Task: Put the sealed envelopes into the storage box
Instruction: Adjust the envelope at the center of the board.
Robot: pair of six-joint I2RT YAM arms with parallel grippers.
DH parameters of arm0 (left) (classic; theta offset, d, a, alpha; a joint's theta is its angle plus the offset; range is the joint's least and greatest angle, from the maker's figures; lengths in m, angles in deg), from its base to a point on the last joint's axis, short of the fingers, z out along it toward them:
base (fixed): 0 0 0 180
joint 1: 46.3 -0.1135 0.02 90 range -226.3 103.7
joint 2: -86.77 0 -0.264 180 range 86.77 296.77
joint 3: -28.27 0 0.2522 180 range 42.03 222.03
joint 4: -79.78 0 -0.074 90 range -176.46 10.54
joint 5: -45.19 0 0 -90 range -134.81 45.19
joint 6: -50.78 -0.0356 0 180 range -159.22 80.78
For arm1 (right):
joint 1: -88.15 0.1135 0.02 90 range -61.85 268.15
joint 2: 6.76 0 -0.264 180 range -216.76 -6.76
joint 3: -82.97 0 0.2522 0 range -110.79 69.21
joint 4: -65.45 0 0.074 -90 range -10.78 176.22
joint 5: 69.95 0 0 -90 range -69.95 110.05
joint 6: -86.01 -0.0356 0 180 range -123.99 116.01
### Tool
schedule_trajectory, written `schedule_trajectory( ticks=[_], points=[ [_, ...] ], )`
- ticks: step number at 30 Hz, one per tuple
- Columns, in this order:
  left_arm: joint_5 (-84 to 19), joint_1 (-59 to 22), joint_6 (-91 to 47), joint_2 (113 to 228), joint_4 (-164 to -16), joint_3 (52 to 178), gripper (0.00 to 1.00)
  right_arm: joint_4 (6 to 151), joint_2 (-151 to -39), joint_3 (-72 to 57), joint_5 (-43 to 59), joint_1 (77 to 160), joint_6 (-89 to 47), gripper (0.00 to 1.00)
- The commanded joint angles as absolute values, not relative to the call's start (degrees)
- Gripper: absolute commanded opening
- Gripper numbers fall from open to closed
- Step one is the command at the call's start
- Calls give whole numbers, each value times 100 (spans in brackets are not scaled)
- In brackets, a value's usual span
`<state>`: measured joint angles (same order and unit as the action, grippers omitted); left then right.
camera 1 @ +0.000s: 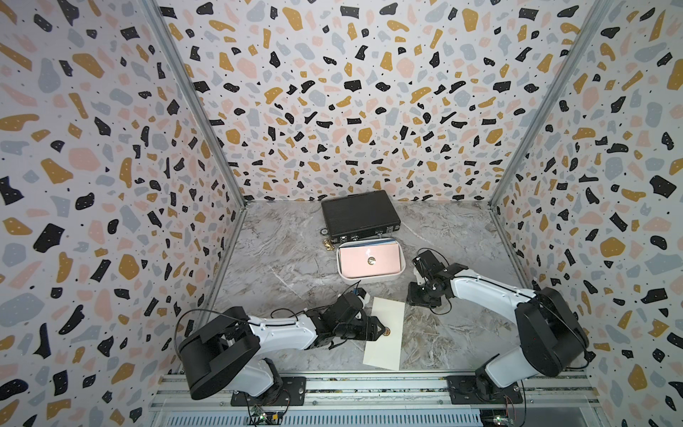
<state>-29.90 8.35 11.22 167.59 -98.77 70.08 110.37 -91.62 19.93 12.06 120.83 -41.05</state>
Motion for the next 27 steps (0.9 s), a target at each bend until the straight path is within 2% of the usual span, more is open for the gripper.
schedule_trajectory(
  ticks=[1,9,27],
  points=[
    [-3393,838,921,16779,-9492,7135,69,11579,-8830,2234,1449,12383,-4311,43],
    [-3546,878,632,17080,-8841,7488,62,11320,-8932,2373,1654,13134,-5209,41],
    [-3357,1111,819,17336,-8871,7562,53,11396,-9651,1955,1750,13806,-6359,37]
  ],
)
